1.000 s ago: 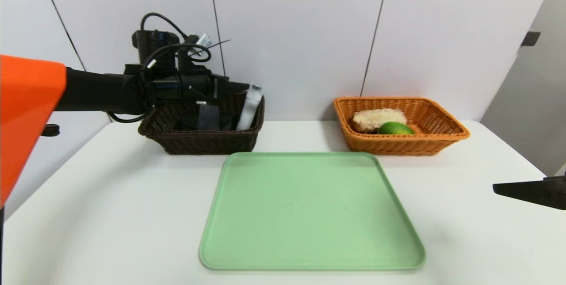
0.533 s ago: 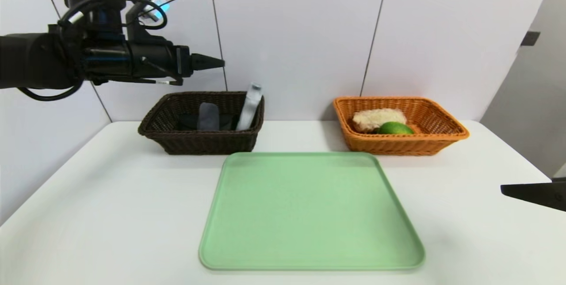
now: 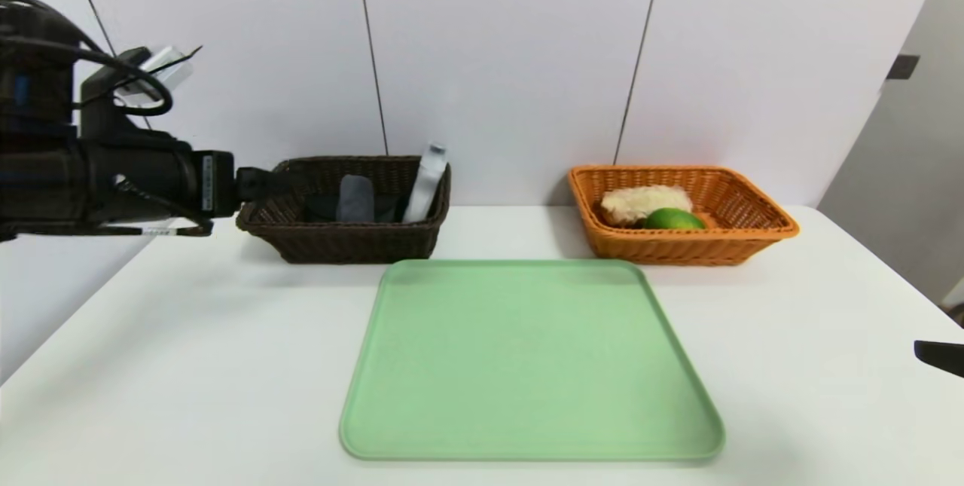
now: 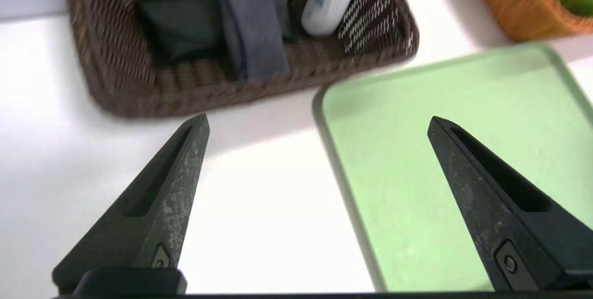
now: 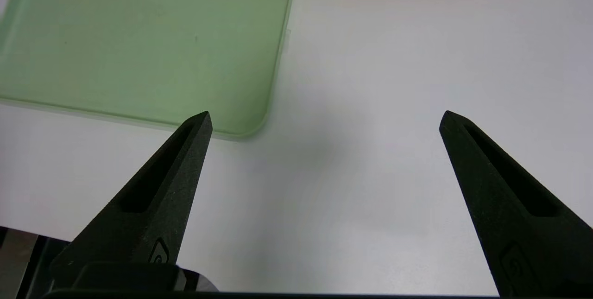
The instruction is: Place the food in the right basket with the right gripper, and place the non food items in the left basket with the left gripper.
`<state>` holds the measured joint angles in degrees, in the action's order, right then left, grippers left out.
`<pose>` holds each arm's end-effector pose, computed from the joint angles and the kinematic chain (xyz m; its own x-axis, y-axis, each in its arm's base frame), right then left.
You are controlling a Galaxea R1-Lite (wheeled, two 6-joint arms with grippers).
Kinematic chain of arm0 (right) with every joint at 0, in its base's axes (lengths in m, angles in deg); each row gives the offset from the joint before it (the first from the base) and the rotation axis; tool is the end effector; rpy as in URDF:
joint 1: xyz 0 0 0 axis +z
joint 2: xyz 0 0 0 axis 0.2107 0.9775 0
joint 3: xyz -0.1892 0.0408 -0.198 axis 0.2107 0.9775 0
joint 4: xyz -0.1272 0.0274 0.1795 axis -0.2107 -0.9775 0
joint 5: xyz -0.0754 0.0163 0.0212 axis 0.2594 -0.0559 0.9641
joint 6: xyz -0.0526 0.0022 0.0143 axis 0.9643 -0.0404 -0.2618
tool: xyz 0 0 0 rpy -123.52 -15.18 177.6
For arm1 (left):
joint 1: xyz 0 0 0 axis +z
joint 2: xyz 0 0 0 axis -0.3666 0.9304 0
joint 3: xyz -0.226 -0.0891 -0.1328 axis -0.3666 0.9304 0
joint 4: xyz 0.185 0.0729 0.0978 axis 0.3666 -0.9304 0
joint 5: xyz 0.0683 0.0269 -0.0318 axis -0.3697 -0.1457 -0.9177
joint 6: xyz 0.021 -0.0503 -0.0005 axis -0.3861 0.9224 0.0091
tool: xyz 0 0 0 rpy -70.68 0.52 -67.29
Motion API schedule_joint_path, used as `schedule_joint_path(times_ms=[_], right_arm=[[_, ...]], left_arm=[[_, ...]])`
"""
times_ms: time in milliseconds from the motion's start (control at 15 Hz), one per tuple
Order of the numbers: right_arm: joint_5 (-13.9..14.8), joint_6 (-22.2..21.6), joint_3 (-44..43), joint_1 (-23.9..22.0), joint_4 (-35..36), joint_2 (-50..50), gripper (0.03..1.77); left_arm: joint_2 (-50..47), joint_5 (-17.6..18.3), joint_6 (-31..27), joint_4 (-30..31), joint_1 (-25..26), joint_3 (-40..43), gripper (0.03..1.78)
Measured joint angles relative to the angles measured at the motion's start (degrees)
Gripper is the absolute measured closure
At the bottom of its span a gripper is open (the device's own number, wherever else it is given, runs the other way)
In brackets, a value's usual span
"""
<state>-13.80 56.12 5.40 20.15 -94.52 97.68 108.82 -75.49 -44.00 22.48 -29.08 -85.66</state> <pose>0.1447 0.0245 0.2312 0.8176 0.1918 -0.5429 -0.1740 0.9811 0.0845 0.2912 -0.0514 0.2301 0.8509 -0.3435 -0.3975 0.3113 0.9392 -0.1452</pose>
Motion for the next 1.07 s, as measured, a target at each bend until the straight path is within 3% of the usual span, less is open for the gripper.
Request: schedule_joint_path(times_ms=[267, 400, 600, 1067], right_arm=[[0.20, 0.30, 3.91, -0.20, -0.33, -7.80, 0.10], [1.00, 0.52, 5.45, -0.71, -0.94, -11.74, 0.10], [2.84, 2.76, 7.05, -2.97, -1.49, -17.08, 0.10], [1.90, 5.22, 13.73, -5.62, -2.56, -29.10, 0.10]], left_arm=[[-15.30, -7.47, -0.27, -5.99, -0.66, 10.61, 0.14], [-22.38, -9.35, -0.35, -7.91, -0.72, 15.26, 0.13], [-31.93, -10.05, -0.77, -9.31, 1.77, 21.18, 0.12], [-49.09, -9.74, -1.48, -9.48, 5.75, 35.23, 0.12]])
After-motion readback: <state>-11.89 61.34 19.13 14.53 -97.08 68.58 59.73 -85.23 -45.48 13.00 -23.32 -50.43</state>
